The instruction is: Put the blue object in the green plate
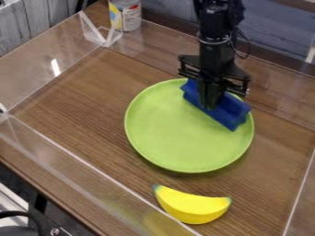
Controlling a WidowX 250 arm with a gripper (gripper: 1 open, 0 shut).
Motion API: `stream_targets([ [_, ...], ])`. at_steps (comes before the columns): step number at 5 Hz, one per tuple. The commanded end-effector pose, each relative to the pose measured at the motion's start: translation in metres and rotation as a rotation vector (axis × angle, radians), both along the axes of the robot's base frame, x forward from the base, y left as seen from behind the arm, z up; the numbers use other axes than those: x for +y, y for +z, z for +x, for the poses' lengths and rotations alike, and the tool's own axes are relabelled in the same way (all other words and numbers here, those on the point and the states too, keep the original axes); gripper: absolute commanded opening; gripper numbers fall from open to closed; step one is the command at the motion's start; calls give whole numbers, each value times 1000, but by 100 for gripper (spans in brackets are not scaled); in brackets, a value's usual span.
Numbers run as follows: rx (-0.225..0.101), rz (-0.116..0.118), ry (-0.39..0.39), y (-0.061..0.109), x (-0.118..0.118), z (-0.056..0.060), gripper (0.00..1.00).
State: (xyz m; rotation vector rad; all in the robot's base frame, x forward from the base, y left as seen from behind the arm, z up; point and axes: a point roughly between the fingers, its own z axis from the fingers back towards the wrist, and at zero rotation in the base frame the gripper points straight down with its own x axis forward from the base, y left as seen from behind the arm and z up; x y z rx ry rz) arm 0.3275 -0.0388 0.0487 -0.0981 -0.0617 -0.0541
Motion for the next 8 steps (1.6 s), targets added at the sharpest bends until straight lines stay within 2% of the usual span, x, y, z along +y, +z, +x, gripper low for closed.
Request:
stream_targets([
  [1,-19,1,-11,-1,-2,3,0],
  [3,-7,4,-9,-8,1,1,0],
  [6,15,-34,-99,-7,-40,-22,0],
  [7,4,-42,-105,-1,-42,-21,100],
  [8,-11,-51,-112,7,-43,-20,100],
])
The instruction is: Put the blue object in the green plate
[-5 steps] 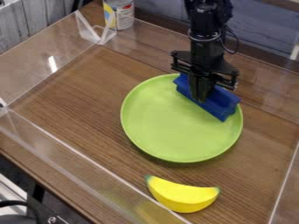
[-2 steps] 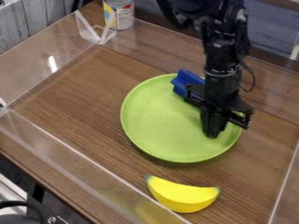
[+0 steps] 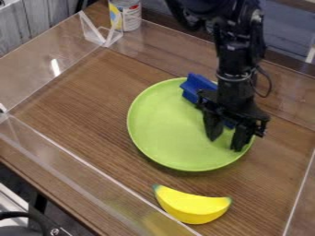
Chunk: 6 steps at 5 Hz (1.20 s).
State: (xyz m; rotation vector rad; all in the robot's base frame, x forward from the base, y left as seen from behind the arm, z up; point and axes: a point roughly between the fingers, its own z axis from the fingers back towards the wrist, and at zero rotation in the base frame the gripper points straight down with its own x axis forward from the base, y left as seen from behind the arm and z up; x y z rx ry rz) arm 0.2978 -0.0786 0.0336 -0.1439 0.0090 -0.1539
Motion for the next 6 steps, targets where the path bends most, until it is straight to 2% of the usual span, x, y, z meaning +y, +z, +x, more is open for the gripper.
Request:
stream_targets([
  [1,-106,-28,-21,33,-4,12,0],
  [2,-120,-34,-32,36,-4,14,0],
  [6,-102,-48,-58,23,-6,10,0],
])
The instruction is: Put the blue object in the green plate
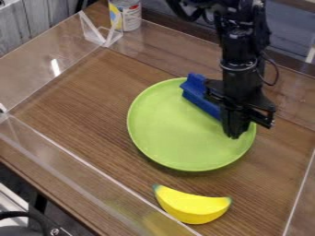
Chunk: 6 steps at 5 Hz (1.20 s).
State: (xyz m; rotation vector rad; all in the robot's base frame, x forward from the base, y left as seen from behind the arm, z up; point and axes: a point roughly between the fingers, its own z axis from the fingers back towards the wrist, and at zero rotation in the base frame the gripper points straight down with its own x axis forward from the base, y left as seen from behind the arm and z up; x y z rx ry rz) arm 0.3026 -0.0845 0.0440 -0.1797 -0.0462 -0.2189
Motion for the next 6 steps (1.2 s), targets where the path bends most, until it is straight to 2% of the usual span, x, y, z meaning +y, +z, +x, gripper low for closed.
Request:
stream_targets([
  [1,-39,-10,-2,9,-1,4,0],
  [3,-26,-14,-13,2,-1,2,0],
  [4,-23,-15,-16,4,-1,2,100],
  [5,-24,-17,-17,8,0,2,100],
  [6,-37,-17,-24,11,2,3,0],
])
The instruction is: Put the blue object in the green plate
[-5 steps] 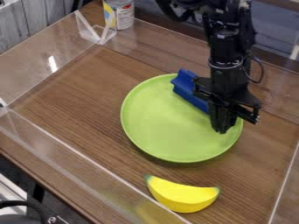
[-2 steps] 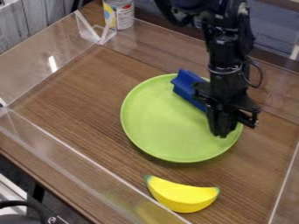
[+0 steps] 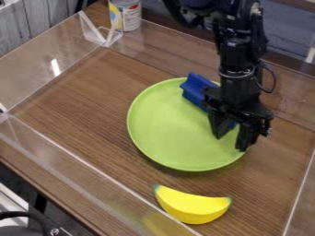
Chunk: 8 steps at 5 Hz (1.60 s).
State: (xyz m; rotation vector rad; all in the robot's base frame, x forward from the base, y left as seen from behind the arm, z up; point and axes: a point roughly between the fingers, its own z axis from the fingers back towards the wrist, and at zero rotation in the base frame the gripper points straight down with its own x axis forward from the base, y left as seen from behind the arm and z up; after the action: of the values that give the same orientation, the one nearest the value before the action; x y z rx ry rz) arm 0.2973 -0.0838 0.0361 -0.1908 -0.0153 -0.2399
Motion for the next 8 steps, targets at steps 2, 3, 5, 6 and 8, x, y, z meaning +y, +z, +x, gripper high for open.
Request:
stream_targets([
  [2,-83,-12,-7,26,3,10,100],
  [3,-83,-14,-10,29,3,10,100],
  [5,-139,0,31,62,23,11,100],
  [6,-147,7,43,61,27,14,0],
  [8,-156,15,54,63,36,15,0],
])
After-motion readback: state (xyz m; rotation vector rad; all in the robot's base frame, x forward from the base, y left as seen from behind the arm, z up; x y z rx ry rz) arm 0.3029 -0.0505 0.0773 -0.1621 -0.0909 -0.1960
